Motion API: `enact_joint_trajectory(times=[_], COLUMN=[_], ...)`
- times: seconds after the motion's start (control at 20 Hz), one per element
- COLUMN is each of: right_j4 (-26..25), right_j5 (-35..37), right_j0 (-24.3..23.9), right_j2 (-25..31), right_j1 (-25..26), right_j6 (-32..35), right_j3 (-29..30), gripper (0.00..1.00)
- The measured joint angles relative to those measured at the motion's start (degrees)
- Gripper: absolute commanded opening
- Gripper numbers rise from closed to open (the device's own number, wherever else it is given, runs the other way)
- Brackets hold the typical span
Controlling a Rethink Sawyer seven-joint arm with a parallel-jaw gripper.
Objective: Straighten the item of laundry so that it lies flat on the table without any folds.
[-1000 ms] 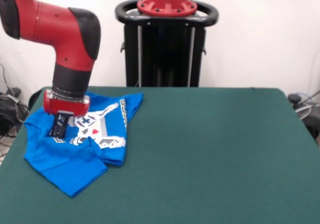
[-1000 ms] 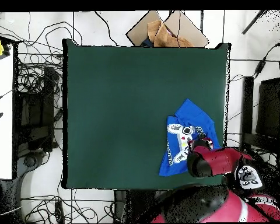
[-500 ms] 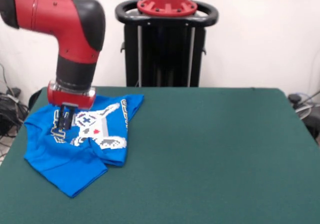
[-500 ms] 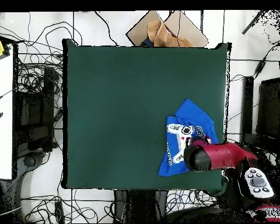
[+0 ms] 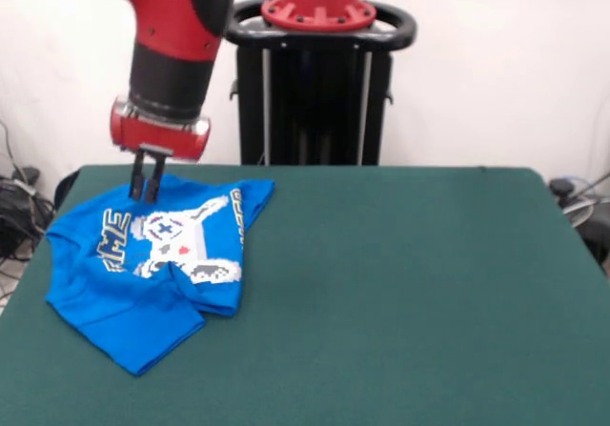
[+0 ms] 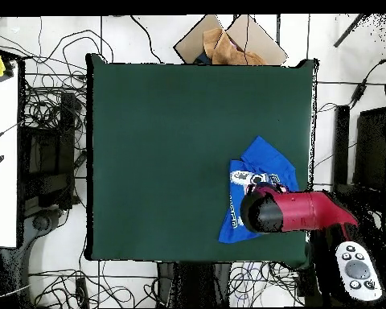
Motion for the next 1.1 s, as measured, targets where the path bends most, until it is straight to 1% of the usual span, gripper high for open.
enact_joint_trajectory(times=[0.25, 0.4, 0.6, 0.8, 0.9, 0.95, 1.05, 1.1], right_j4=[2.47, 3.19, 3.24, 3.26, 3.28, 3.27, 3.28, 3.31], right_j5=[0.11, 0.13, 0.12, -0.57, -1.55, -3.02, -5.22, -7.87], right_j0=[1.15, 2.11, 5.19, 11.16, 13.28, 15.33, 17.45, 19.23], right_j2=[0.6, 0.82, 0.64, -1.22, -2.15, -3.23, -4.46, -5.63], right_j1=[-1.77, -1.3, 0.41, 2.69, 3.68, 4.84, 6.35, 7.97], right_j6=[0.0, 0.0, 0.0, 0.04, 0.12, 0.24, 0.36, 0.39], right_j3=[2.34, 4.15, 6.49, 8.35, 8.75, 9.06, 9.29, 9.46], gripper=[0.0, 0.0, 0.0, 0.0, 0.0, 0.0, 0.0, 0.0])
